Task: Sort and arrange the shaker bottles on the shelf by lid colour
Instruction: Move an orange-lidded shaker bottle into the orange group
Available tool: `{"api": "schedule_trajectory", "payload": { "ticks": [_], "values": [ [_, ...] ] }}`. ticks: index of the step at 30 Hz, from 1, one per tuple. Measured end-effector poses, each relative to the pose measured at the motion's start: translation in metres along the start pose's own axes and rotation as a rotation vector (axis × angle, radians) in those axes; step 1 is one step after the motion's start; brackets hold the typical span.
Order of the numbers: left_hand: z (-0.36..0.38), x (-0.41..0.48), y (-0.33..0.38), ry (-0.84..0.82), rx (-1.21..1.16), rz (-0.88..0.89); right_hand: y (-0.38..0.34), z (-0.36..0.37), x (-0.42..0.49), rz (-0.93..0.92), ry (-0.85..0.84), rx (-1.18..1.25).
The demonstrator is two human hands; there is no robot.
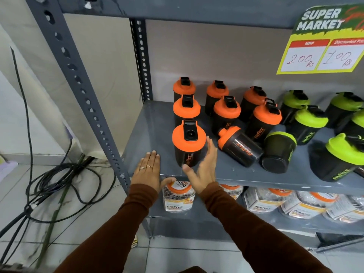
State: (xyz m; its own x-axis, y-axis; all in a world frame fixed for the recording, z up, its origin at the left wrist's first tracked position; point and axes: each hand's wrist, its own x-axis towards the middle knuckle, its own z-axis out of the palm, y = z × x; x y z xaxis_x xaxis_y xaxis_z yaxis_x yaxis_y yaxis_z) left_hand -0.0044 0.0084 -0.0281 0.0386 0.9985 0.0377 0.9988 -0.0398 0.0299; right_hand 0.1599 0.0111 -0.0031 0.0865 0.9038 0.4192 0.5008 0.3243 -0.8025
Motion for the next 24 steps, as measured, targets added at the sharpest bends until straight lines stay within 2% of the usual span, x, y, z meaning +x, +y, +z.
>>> {"api": "schedule_trajectory", "payload": {
  "ticks": [3, 5, 8, 11, 14, 16, 18, 21, 24],
  "values": [
    [0.002, 0.001, 0.000, 0.010, 0.003, 0.000, 0.012, -0.029, 0.005, -0.131, 0.088, -0.221],
    [0.003, 0.001, 0.000, 0.010, -0.008, 0.004, 0.017, -0.042, 0.024, -0.148, 0.159, -0.462],
    [0.005, 0.002, -0.001, 0.009, -0.012, 0.004, 0.020, -0.054, 0.056, 0.020, 0.161, -0.800],
    [0.007, 0.002, 0.000, 0.017, -0.007, -0.003, 0.027, -0.063, 0.071, 0.228, 0.096, -0.940],
    [0.008, 0.003, -0.001, 0.019, -0.006, -0.006, 0.030, -0.067, 0.070, 0.199, 0.089, -1.007],
    [0.008, 0.003, -0.001, 0.007, -0.001, -0.012, 0.030, -0.069, 0.064, 0.163, 0.088, -0.977],
    [0.008, 0.003, -0.001, 0.006, 0.001, -0.010, 0.027, -0.070, 0.058, 0.145, 0.139, -0.835],
    [0.004, 0.002, 0.000, 0.023, 0.007, 0.004, 0.017, -0.071, 0.057, 0.181, 0.291, -0.425],
    [0.001, -0.001, 0.001, 0.028, 0.019, 0.014, 0.015, -0.068, 0.052, 0.295, 0.397, -0.084]
  ]
}}
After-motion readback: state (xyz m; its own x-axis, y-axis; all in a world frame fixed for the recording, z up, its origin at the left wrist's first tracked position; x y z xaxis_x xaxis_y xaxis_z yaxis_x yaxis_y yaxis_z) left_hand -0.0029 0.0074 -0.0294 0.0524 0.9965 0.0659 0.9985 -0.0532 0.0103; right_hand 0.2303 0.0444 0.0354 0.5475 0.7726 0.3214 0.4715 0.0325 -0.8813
